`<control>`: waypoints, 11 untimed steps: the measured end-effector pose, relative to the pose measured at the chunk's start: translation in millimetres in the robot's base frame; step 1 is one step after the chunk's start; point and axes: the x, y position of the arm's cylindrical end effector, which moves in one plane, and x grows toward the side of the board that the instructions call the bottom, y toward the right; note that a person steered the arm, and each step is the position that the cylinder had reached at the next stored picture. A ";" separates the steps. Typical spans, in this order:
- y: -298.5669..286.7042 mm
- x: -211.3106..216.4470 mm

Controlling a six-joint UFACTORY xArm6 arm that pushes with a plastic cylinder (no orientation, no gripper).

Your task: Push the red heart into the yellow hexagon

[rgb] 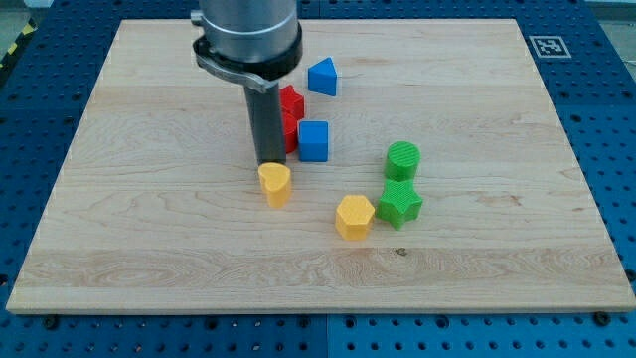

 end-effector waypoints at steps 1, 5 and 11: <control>-0.7 3.4; 10.0 33.8; 197.8 -41.7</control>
